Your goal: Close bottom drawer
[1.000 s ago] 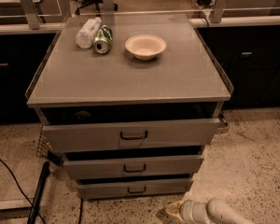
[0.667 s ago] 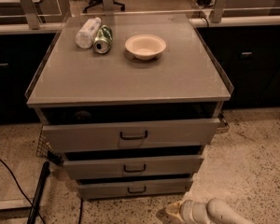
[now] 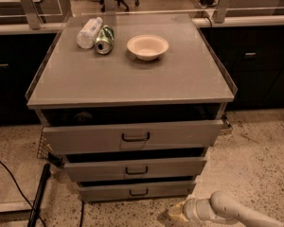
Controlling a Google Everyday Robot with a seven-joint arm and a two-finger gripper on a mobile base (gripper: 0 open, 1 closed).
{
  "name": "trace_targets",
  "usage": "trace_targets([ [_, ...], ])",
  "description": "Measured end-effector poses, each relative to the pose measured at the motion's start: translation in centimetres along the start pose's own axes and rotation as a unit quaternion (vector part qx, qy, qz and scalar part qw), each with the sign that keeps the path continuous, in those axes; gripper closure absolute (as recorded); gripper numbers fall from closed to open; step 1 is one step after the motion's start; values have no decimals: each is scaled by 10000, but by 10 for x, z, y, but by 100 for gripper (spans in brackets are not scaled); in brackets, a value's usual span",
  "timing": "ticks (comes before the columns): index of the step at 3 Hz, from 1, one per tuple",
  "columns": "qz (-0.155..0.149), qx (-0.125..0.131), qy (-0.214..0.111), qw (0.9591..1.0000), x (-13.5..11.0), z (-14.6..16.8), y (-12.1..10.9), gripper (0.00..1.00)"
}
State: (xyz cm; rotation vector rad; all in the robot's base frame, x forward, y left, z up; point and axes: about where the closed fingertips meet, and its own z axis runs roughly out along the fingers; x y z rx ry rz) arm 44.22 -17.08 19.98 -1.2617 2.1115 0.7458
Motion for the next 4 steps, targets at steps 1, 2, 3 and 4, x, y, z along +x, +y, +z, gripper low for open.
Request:
trace_targets([
  [1, 472, -297, 277, 9981, -9, -30, 17, 100],
  [2, 835, -592, 452, 9937, -36, -75, 44, 98],
  [3, 801, -572, 435, 9942, -34, -70, 42, 76],
  [4, 801, -572, 435, 9942, -34, -70, 42, 53],
])
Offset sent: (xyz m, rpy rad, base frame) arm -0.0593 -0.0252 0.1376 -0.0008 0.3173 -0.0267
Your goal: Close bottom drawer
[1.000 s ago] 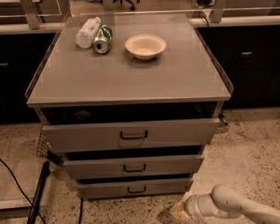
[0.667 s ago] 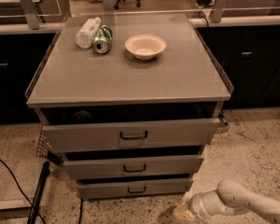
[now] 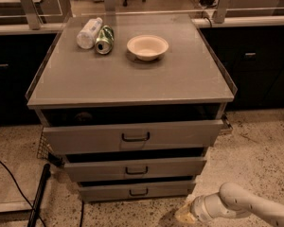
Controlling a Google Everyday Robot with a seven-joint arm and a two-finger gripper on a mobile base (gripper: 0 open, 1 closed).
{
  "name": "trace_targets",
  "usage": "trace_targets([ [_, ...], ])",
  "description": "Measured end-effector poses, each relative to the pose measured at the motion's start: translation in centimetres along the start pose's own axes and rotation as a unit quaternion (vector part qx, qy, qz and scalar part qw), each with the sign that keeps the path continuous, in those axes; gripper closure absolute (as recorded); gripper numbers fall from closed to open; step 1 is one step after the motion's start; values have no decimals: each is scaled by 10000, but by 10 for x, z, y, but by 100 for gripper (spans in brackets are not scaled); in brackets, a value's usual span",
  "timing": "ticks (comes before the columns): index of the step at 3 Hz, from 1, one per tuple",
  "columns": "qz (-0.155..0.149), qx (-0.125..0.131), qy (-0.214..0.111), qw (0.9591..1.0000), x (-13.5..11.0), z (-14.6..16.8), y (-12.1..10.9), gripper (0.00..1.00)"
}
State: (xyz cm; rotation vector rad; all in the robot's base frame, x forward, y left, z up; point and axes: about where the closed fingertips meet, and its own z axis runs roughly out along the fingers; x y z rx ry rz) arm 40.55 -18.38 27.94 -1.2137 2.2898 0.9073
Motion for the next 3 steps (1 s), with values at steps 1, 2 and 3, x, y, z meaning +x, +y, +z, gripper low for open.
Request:
trace_targets([
  [1, 0, 0, 0, 10000, 0, 0, 0, 30],
  [2, 0, -1, 0, 10000, 0, 0, 0, 7],
  [3, 0, -2, 0, 10000, 0, 0, 0, 0],
])
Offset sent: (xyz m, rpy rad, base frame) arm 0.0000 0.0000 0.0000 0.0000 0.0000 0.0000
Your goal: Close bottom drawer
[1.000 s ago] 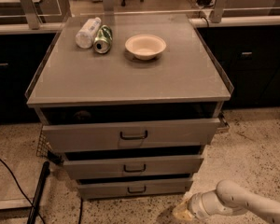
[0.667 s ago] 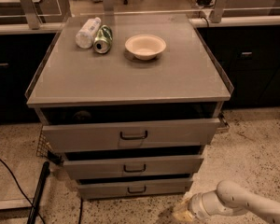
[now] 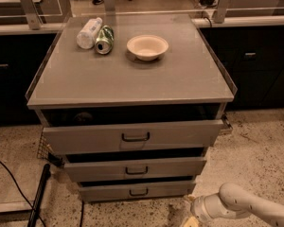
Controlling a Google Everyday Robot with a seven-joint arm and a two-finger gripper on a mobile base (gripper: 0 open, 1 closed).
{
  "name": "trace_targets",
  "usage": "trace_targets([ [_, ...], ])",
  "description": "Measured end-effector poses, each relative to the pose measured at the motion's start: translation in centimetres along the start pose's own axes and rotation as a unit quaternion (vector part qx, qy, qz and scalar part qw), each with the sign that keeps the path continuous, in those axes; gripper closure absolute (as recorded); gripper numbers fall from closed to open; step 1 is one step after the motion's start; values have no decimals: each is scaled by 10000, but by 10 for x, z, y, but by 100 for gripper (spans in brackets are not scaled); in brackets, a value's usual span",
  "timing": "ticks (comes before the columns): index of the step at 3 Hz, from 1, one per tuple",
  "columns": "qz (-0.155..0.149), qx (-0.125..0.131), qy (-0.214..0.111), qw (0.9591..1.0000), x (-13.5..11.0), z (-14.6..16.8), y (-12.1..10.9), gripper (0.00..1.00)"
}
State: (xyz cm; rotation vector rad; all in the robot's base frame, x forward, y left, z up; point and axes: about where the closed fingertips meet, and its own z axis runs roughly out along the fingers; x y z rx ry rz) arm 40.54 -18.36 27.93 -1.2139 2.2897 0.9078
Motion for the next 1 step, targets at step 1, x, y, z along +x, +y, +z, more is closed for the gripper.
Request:
trace_targets([
  [1, 0, 0, 0, 10000, 0, 0, 0, 0],
])
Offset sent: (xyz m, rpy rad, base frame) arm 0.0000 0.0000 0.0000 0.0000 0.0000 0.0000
